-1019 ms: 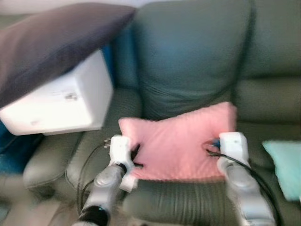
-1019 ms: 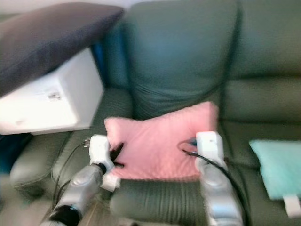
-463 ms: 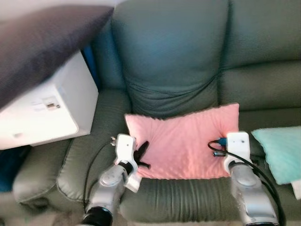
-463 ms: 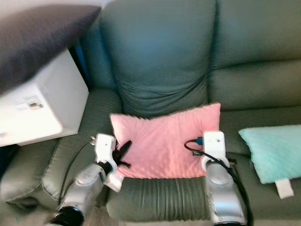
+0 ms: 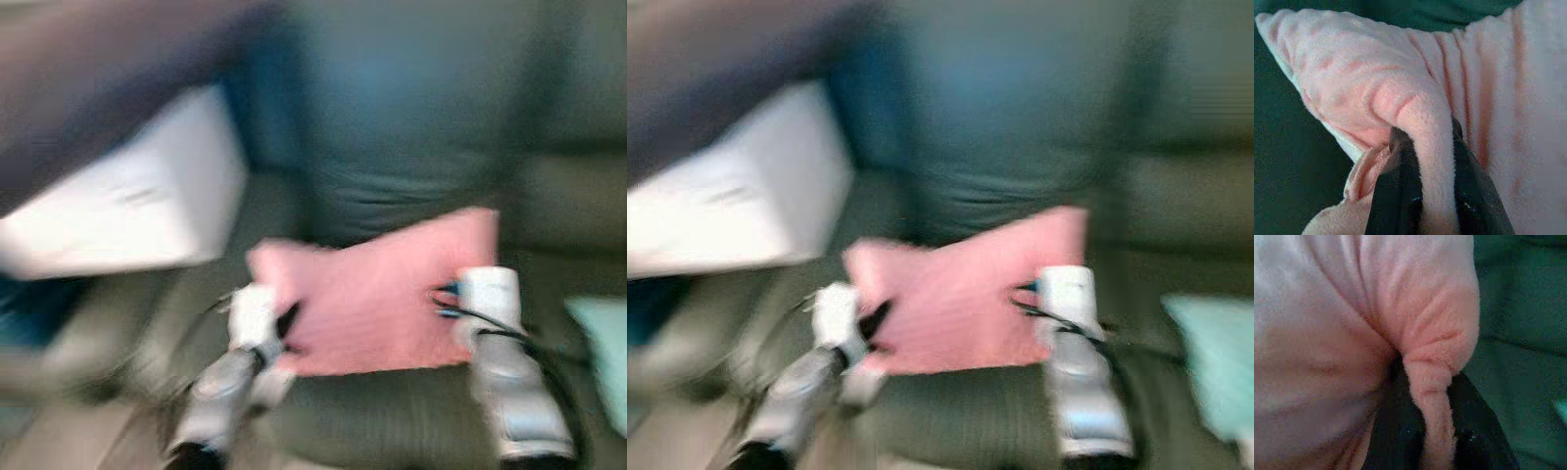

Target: Move the pillow to the sofa

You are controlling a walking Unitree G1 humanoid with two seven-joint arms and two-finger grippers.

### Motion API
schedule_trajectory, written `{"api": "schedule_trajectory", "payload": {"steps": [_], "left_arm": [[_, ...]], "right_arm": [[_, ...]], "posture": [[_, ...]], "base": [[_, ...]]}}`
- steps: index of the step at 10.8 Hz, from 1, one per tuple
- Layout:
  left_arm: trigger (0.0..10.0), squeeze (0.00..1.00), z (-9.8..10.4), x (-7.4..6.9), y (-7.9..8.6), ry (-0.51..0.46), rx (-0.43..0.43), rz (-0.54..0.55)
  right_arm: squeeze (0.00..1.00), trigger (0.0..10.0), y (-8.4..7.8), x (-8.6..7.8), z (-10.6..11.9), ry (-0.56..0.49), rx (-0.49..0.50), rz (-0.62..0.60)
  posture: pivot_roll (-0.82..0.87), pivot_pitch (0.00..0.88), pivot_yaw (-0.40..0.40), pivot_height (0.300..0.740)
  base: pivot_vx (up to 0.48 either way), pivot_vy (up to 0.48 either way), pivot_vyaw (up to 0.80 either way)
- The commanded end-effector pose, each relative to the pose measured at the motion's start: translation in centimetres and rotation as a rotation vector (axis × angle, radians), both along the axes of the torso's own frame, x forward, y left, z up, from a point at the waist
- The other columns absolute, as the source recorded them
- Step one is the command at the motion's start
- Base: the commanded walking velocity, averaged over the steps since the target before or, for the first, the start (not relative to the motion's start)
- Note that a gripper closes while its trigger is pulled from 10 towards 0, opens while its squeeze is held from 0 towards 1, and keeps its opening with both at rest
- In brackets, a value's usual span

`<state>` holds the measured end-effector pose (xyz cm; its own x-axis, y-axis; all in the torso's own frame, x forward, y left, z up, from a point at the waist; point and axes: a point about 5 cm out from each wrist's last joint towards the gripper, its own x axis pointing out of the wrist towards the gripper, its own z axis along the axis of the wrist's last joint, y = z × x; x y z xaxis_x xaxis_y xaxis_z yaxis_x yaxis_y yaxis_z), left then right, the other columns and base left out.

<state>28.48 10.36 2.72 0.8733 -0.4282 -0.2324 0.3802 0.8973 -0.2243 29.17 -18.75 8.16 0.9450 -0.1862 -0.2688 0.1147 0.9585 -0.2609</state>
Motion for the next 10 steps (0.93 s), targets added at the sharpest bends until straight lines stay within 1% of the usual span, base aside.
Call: {"api": "schedule_trajectory", "payload": {"steps": [1,4,5,6,8,10], "left_arm": [[10.0,0.0,0.3,0.1,-0.5,-0.014,0.002,-0.018],[10.0,0.0,0.5,0.1,-0.6,-0.025,-0.001,-0.022],[10.0,0.0,0.5,0.2,-0.7,-0.026,0.001,-0.024],[10.0,0.0,0.4,0.2,-0.7,-0.024,0.008,-0.029],[10.0,0.0,-0.1,0.2,-1.0,-0.006,0.041,-0.051],[10.0,0.0,-0.4,0.4,-1.5,0.004,0.059,-0.065]], "right_arm": [[0.0,10.0,-0.6,-0.1,-0.1,0.007,-0.009,-0.02],[0.0,10.0,-0.6,0.0,-0.1,0.012,-0.02,-0.025],[0.0,10.0,-0.8,0.0,-0.2,0.026,-0.037,-0.039],[0.0,10.0,-1.4,-0.2,-0.6,0.049,-0.036,-0.072],[0.0,10.0,-2.8,-1.2,-1.7,0.11,-0.016,-0.16],[0.0,10.0,-4.0,-2.5,-2.3,0.149,-0.049,-0.218]], "posture": [[-0.25,0.099,0.144,0.74],[-0.25,0.099,0.143,0.74],[-0.25,0.098,0.142,0.74],[-0.25,0.098,0.142,0.74],[-0.25,0.111,0.15,0.74],[-0.27,0.144,0.164,0.74]], "base": [[0.0,0.0,0.0],[0.0,0.0,0.0],[0.0,0.0,0.0],[0.0,0.0,0.0],[0.0,0.0,0.0],[0.0,0.0,0.0]]}}
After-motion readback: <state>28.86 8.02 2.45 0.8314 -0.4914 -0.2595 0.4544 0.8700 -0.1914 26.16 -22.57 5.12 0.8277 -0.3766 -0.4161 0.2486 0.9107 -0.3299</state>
